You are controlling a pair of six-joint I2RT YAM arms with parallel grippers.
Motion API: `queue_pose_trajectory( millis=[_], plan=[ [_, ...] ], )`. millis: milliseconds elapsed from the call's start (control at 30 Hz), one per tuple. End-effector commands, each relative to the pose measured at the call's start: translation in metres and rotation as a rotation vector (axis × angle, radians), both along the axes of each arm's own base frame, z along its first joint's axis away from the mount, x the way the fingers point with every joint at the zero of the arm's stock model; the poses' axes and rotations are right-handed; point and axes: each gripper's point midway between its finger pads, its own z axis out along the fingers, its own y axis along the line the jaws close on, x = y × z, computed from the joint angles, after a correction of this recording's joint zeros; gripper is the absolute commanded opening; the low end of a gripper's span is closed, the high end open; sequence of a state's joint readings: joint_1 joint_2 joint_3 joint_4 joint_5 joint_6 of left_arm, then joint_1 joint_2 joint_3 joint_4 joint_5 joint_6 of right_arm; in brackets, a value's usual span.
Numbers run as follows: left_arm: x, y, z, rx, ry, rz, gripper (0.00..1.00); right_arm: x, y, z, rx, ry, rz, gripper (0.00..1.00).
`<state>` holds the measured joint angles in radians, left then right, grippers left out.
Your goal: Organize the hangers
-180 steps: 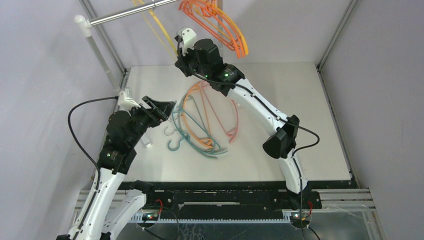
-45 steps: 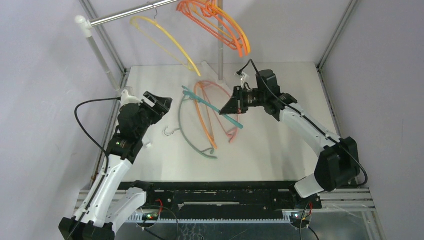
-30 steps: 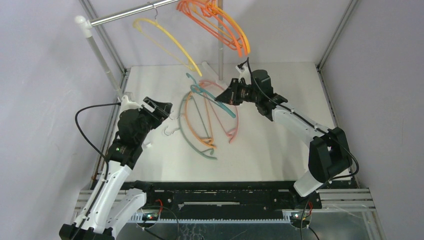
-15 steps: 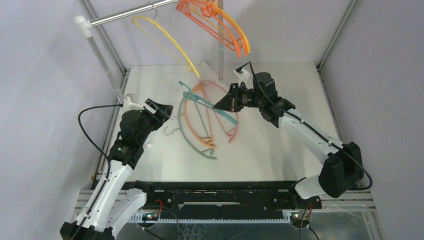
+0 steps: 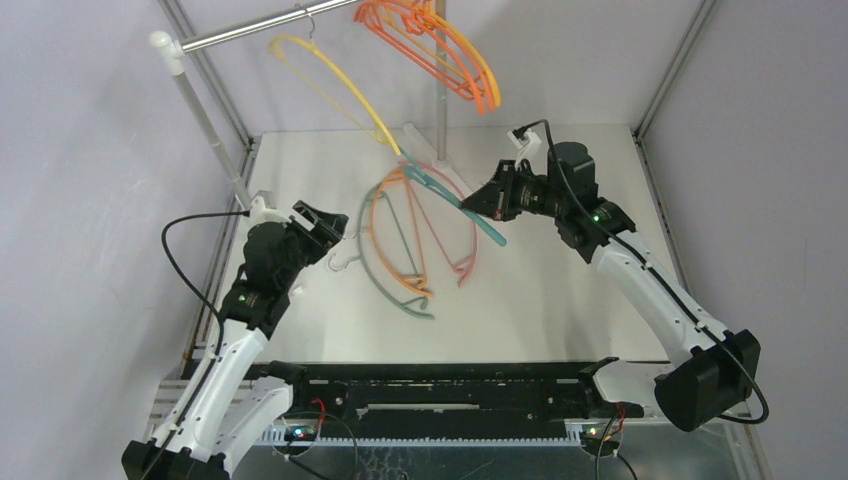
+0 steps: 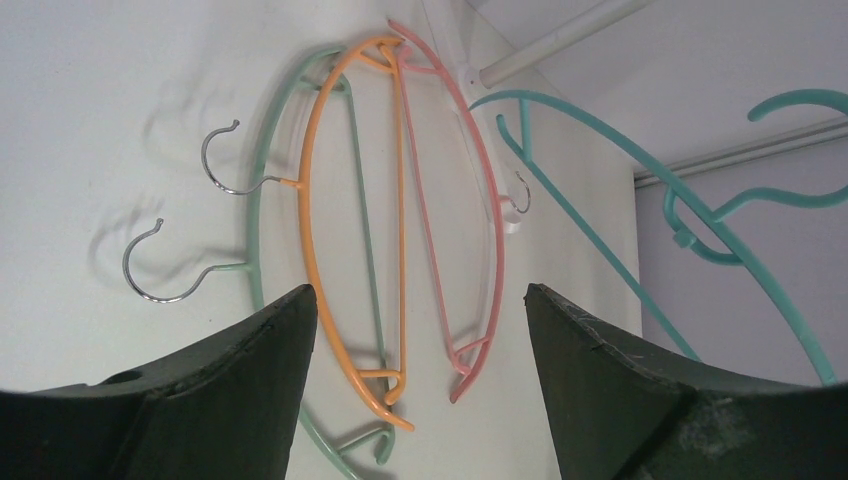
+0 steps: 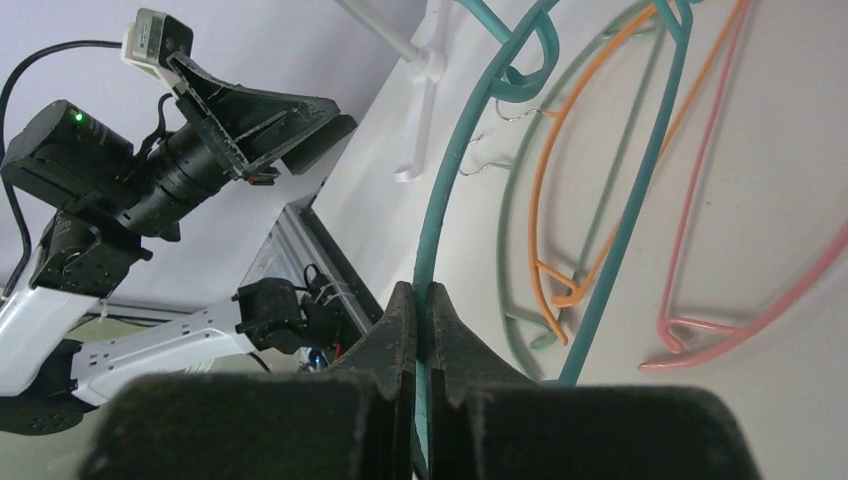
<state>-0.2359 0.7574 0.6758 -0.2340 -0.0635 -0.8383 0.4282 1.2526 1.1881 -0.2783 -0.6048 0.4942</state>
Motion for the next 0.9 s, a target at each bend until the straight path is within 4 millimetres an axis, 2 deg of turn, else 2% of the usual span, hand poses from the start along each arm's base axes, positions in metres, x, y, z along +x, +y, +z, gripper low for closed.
queue_pose_trajectory(
  millis=[0,133,267,433,600,867],
  plan=[
    [0.004,-0.003,0.024,-0.012,-0.058,-0.016,0.81,0.006,-0.015,0.016,-0.008,-0.085,-0.045,0.0],
    [0.005,-0.002,0.026,-0.006,-0.059,-0.014,0.8,0.01,-0.023,0.018,-0.038,-0.098,-0.079,0.0],
    [0.007,-0.004,0.025,-0.009,-0.055,-0.018,0.81,0.012,-0.027,0.028,-0.023,-0.127,-0.094,0.0],
    [0.009,-0.005,0.028,-0.004,-0.058,-0.028,0.8,0.03,-0.029,0.076,0.046,-0.244,-0.153,0.0],
    [0.01,-0.006,0.032,0.007,-0.062,-0.034,0.8,0.047,-0.017,0.119,0.159,-0.295,-0.146,0.0],
    [0.007,-0.003,0.029,0.013,-0.059,-0.025,0.8,0.075,0.004,0.174,0.326,-0.368,-0.102,0.0]
  ],
)
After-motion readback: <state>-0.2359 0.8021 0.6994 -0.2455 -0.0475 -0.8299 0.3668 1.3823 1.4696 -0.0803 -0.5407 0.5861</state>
